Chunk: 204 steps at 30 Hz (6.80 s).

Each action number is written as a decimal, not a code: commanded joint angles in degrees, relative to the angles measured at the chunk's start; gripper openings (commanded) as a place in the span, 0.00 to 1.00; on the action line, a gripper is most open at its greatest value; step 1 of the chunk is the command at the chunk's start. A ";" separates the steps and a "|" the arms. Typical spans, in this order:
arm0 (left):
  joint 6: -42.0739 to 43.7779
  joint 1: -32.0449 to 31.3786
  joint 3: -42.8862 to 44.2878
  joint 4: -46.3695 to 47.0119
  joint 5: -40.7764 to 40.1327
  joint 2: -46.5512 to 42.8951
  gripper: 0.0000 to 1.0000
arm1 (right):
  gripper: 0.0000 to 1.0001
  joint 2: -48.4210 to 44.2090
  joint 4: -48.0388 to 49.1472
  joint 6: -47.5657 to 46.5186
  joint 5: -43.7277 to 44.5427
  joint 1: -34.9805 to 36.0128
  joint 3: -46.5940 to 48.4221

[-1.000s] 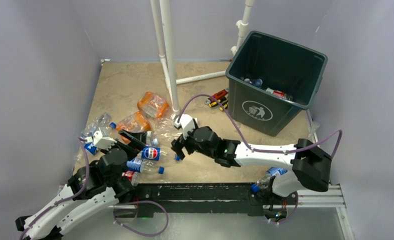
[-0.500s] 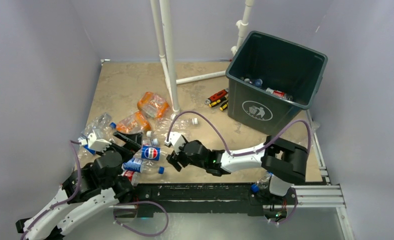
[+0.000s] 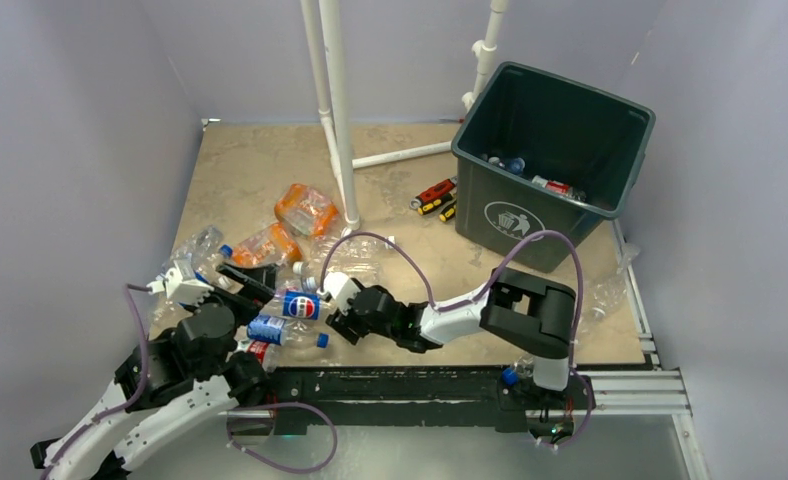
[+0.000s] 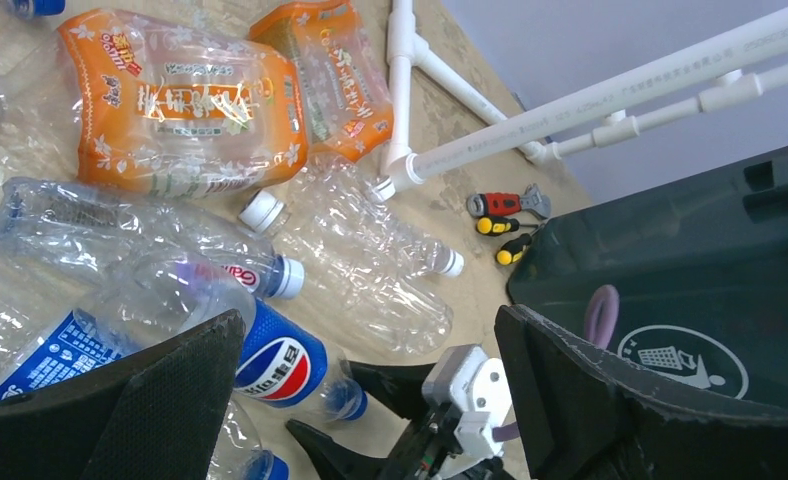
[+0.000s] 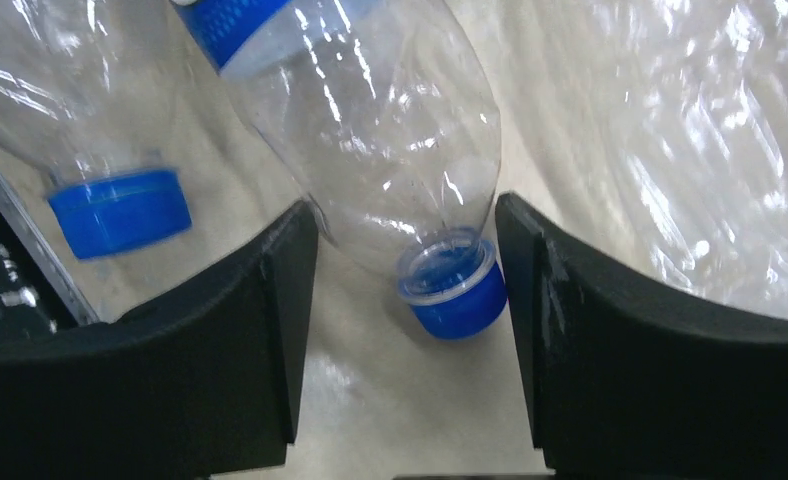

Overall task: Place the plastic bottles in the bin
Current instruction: Pick up the plastic bottle at the center of the board.

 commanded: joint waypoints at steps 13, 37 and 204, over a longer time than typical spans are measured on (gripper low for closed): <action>2.94 -0.03 4.97 3.54 -2.01 5.07 0.97 | 0.34 -11.30 1.53 -0.33 4.36 1.42 -6.90; 44.35 -0.05 8.04 47.14 33.23 6.14 0.99 | 0.16 -51.08 2.08 8.74 -0.36 4.60 -16.39; 60.05 -3.31 5.05 57.88 48.79 21.92 0.93 | 0.00 -51.49 -15.28 7.60 14.81 4.53 23.87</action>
